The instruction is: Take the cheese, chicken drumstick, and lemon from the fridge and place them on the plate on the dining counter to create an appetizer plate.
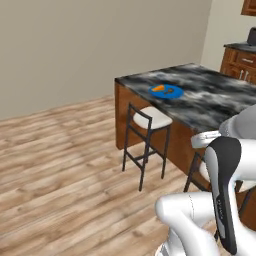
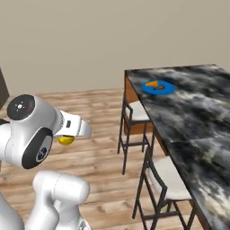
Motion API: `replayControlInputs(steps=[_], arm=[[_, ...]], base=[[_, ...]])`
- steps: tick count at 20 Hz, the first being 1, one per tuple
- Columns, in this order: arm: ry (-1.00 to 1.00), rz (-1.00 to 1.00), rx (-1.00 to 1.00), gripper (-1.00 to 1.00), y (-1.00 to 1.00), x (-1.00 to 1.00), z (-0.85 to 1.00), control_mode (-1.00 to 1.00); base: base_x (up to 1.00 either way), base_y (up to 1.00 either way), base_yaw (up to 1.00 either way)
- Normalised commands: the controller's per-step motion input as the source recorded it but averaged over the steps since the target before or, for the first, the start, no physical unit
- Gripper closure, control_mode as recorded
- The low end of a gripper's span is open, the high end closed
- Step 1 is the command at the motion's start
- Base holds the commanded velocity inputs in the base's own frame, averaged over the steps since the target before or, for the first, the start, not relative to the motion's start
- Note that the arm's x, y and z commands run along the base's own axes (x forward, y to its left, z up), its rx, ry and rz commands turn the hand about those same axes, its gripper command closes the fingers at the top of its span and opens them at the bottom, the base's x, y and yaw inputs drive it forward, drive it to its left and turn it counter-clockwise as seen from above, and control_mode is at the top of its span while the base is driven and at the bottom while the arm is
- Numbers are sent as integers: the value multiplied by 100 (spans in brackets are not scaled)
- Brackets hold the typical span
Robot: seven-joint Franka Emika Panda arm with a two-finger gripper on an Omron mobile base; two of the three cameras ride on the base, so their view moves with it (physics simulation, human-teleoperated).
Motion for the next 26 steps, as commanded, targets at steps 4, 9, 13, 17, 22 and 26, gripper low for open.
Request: replayControlInputs(steps=[4,9,13,17,22,26], arm=[[0,0,0,100,0,0,0,100],[0,0,0,100,0,0,0,100],[0,0,0,100,0,0,0,100],[0,0,0,100,0,0,0,100],[0,0,0,100,0,0,0,100],[0,0,0,100,0,0,0,100]], base=[[92,16,-21],[81,2,-21],[70,0,-20],[59,-8,-19],[64,-10,-18],[71,-12,-17]])
